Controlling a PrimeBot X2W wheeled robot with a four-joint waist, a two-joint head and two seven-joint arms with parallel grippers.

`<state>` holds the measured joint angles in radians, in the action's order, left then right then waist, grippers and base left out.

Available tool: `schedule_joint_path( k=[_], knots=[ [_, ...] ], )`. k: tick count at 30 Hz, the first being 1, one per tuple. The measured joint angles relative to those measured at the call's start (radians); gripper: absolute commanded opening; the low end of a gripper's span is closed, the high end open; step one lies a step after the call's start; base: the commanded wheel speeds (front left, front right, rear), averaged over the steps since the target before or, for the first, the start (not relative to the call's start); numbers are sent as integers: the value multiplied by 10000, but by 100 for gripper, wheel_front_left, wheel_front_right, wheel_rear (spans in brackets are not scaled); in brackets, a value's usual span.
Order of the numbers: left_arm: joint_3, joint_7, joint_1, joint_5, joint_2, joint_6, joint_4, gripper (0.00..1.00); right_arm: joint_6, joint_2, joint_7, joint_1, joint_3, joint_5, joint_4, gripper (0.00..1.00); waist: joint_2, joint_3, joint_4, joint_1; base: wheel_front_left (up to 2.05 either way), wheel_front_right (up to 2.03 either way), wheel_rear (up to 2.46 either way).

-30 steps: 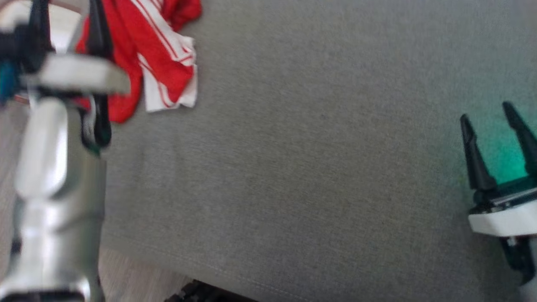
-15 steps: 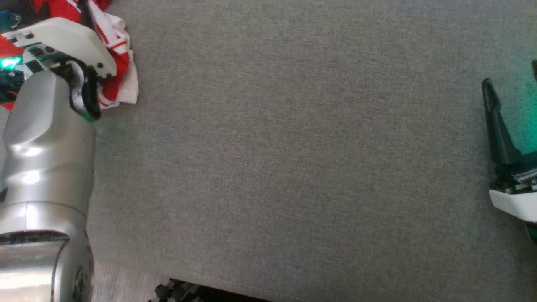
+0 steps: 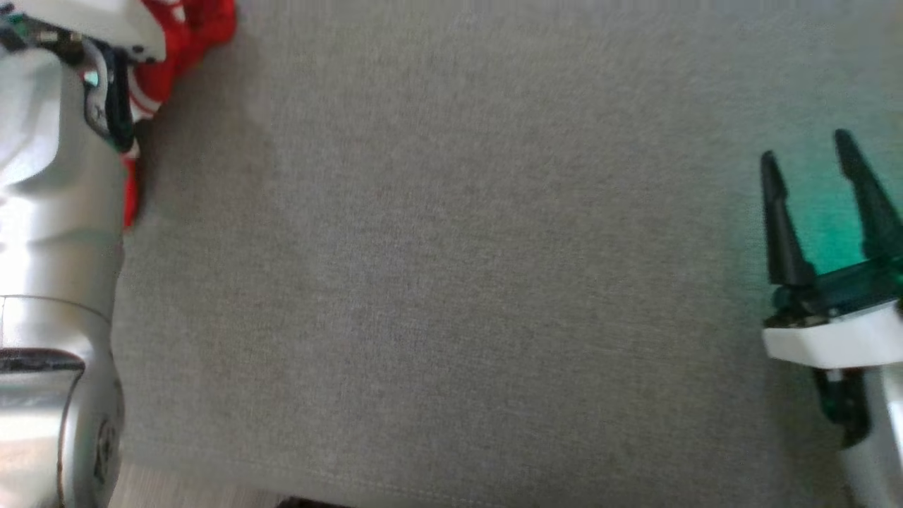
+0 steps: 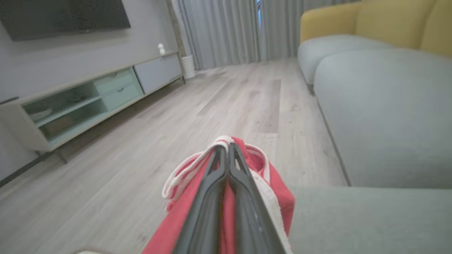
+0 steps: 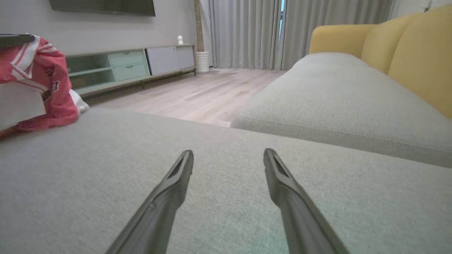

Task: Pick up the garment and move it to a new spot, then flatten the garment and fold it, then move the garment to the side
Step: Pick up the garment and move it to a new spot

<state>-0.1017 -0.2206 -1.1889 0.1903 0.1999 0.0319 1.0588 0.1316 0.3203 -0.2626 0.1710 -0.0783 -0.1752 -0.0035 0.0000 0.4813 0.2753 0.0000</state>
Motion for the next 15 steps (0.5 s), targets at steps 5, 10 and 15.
schedule_joint_path(
  k=[5, 10, 15],
  knots=[
    [-677, -105, -96, -360, 31, 502, -811, 0, 0, -871, 0, -319, -12, -31, 228, 100, 0, -1184, -358, -2, 0, 0, 0],
    [-1198, -92, -200, -451, 29, 742, -2054, 0, 0, -1557, 2, -1082, 134, -96, 316, 100, 1, -2166, -1009, -5, 0, 0, 0],
    [-1670, 98, -288, -374, -332, 840, -3632, 0, 0, -1916, 2, -1240, 132, -96, 318, 100, 1, -2697, -2034, -3, 0, 0, 0]
  ],
)
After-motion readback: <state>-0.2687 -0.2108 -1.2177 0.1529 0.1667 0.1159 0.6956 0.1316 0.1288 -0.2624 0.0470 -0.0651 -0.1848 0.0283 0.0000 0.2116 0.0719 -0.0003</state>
